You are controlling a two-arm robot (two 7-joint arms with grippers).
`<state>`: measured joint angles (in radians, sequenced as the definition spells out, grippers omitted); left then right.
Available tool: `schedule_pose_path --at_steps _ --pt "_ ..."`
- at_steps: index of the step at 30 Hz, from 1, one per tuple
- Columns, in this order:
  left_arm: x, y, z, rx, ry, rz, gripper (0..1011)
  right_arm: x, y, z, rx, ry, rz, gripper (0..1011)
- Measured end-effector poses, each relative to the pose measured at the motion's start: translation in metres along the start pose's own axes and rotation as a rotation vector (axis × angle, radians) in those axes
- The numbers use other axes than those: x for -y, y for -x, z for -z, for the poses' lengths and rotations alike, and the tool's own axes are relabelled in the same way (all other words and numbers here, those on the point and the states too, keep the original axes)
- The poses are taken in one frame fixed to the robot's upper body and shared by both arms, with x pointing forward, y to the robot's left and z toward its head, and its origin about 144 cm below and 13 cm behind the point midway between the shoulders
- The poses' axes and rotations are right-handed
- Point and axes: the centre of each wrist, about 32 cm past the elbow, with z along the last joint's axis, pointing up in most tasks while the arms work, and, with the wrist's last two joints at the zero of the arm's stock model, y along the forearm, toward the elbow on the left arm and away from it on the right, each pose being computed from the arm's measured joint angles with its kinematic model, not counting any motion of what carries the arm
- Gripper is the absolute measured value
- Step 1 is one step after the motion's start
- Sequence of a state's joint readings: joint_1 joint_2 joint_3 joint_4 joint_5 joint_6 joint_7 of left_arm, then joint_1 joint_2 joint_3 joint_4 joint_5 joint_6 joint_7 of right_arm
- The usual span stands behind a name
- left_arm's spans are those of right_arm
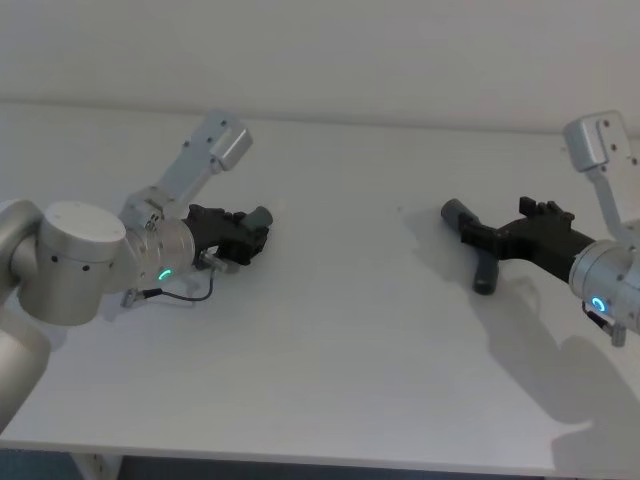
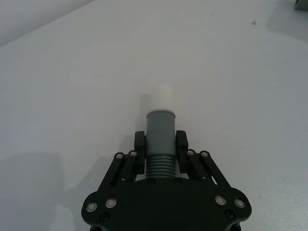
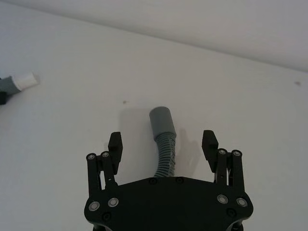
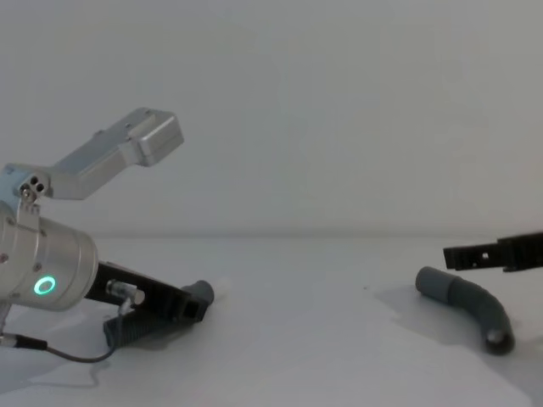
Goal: Use both hands to pick up one end of the pipe from the table, align the ends, and insert them.
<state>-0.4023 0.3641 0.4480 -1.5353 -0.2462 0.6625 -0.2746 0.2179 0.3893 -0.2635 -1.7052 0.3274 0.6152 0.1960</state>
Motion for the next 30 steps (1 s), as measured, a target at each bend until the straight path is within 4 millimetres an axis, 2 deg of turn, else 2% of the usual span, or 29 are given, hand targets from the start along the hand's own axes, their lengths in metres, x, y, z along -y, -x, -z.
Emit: schedule_pose_path --at_steps 30 --pt "0.000 0.000 0.000 0.000 0.000 0.000 365 -0.028 -0.009 0.007 0.011 0.112 0.009 1004"
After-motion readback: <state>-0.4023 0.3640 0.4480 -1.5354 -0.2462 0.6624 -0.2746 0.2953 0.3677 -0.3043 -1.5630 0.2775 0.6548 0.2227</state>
